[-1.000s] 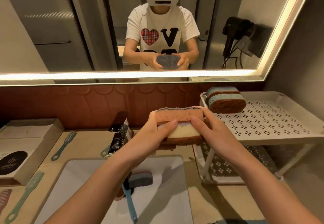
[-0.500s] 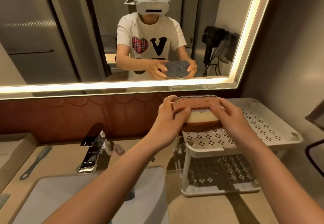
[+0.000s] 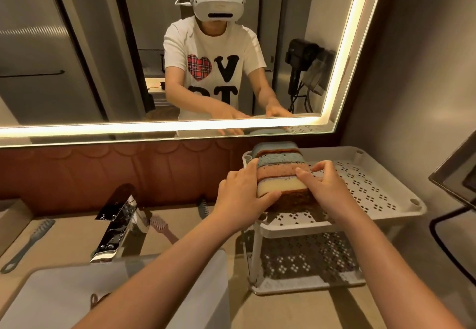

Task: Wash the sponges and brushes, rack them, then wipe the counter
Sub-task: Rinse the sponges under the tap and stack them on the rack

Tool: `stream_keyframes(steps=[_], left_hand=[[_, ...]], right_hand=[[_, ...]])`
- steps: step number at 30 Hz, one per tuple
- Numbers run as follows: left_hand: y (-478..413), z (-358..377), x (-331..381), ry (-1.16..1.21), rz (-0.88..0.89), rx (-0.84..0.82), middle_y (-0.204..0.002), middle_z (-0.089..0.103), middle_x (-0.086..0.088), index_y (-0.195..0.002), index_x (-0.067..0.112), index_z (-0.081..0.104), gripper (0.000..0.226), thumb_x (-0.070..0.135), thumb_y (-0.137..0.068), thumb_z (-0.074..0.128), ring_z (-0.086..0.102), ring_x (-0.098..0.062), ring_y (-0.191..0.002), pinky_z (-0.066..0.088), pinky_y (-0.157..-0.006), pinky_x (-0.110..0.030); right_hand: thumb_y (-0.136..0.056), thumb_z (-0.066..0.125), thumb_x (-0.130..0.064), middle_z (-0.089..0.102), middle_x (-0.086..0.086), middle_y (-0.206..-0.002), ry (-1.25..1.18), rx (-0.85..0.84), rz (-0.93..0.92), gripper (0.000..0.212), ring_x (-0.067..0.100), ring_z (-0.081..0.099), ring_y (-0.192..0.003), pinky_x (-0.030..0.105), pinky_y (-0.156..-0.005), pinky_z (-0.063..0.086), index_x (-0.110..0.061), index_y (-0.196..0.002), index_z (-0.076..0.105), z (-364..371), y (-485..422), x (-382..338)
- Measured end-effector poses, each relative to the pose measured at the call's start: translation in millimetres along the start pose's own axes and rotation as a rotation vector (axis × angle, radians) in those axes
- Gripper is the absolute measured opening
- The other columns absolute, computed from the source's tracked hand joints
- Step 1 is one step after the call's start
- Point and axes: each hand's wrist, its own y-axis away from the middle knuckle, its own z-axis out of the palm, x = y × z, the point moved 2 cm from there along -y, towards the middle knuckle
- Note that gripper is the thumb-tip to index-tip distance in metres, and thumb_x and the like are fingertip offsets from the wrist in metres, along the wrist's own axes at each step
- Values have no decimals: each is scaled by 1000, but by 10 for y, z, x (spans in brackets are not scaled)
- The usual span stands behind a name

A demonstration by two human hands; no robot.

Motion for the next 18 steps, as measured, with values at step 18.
stream_keyframes(steps=[18], left_hand=[[-5, 139, 112, -350, 5, 47, -140, 44, -3, -147, 24, 16, 68, 61, -91, 27, 35, -26, -127, 28, -102, -41]], right_hand=[[-87, 52, -49, 53, 4, -98, 83, 123, 7, 33, 20, 54, -89, 39, -74, 51, -18, -98, 48, -3, -60, 73]])
